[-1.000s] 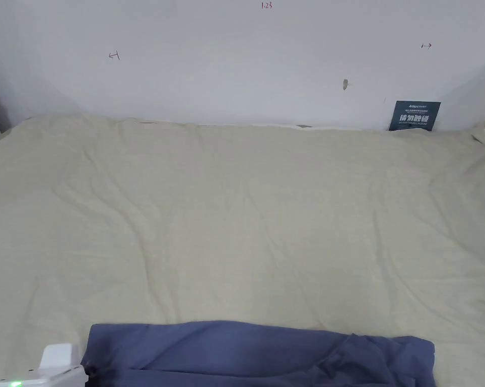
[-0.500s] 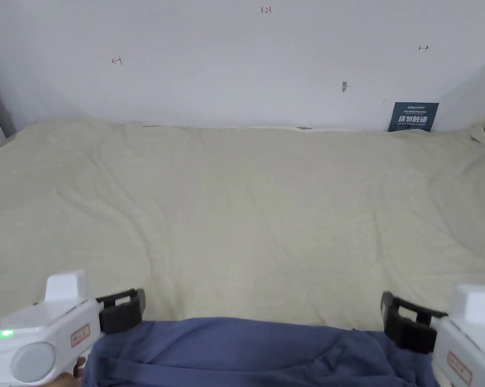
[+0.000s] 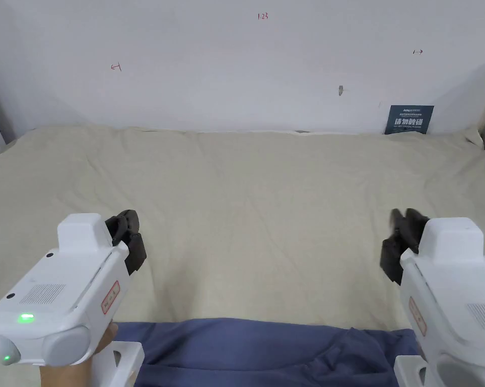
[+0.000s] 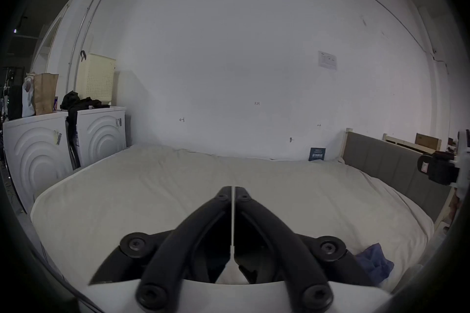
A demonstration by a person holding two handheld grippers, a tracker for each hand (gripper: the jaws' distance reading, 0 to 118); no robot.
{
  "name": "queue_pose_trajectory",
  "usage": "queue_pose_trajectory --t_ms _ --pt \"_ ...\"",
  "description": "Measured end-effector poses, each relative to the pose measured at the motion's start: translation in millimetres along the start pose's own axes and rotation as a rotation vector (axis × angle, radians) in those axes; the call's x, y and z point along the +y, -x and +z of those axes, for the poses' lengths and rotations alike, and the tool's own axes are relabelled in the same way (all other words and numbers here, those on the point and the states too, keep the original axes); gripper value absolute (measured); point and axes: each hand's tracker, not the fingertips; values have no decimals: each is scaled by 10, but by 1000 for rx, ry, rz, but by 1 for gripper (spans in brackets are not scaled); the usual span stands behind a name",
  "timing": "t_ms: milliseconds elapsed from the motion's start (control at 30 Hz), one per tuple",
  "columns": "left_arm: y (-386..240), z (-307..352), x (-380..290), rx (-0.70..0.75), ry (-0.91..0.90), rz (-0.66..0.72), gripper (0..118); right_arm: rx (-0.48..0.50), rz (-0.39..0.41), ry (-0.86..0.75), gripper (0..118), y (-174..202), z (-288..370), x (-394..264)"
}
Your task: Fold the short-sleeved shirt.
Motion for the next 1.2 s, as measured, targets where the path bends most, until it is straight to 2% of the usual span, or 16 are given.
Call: queue_pose_trajectory --t_ms 267,567,667,700,767,800,833,900,967,1000,1133,1200 --pt "135 -50 -85 -33 83 -6 0 -1 -12 8 1 -9 22 8" --pt "1102 -423 -528 -100 519 332 1 19 -21 44 2 30 -24 -32" --pt "1532 -536 -829 -111 642 508 1 25 -24 63 1 75 -65 -68" --pt "1647 -545 -932 -104 664 543 2 27 -22 69 2 87 -79 -78" --pt "1777 -549 -1091 -91 705 520 4 28 -19 84 2 110 -111 -95" --pt "1841 -556 -1167 -87 711 504 10 33 -19 93 2 127 -141 -111" --pt "1900 -567 -1242 -74 742 524 20 39 -18 102 2 136 -165 -123" --pt "2024 -592 -1416 -59 793 576 70 53 -18 119 2 155 -220 -151" --pt "2089 -604 -1561 -51 815 606 104 54 -6 132 2 180 -275 -180" --pt "1953 -543 -1552 -47 818 608 109 54 1 139 2 199 -296 -188" --pt "1923 -564 -1715 -45 848 614 109 58 6 163 2 166 -422 -280" --pt "1873 -557 -1772 -45 856 598 95 63 6 178 2 161 -461 -329"
